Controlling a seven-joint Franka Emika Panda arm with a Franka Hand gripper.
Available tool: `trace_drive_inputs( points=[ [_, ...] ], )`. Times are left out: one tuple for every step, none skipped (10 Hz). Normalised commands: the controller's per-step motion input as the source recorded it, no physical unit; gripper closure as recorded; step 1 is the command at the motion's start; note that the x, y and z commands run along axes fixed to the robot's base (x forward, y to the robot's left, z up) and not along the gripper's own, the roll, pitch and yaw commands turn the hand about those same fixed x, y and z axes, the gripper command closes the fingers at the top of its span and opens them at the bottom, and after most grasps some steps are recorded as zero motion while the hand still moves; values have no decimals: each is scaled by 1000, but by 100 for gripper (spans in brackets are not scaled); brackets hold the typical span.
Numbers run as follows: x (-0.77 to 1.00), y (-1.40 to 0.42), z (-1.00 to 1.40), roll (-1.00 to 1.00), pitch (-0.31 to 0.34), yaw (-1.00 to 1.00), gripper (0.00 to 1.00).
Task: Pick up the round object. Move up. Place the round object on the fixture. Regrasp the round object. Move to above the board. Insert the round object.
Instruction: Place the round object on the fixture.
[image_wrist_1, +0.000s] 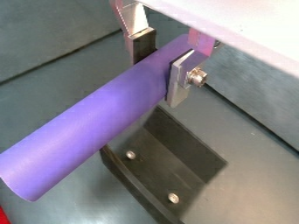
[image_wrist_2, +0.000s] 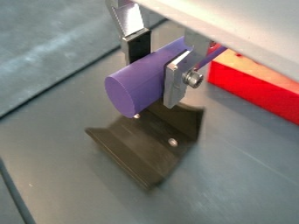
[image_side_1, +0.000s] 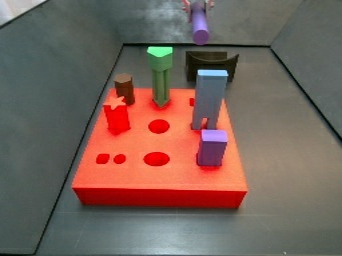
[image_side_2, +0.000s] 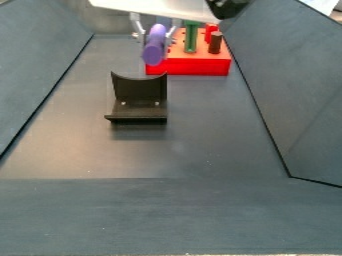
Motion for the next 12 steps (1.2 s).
trace_drive_inputs(
  points=[
    [557,246,600,-1000,257,90,100],
    [409,177,383,-1000,259,47,100],
    [328,131,236,-1000,258,37,100],
    [229,86,53,-1000,252,16,100],
    [175,70,41,-1000,264,-5,100],
    [108,63,31,-1000,282,-38,100],
    [94,58,14,-1000,282,-58,100],
    [91,54,-6,-934,263,-102,100],
    [98,53,-7,-710,217,-127,100],
    [101,57,-11,-545,178,-137,100],
    [97,54,-11,-383,144,-137,100],
    [91,39,-7,-265,112,-130,100]
  ],
)
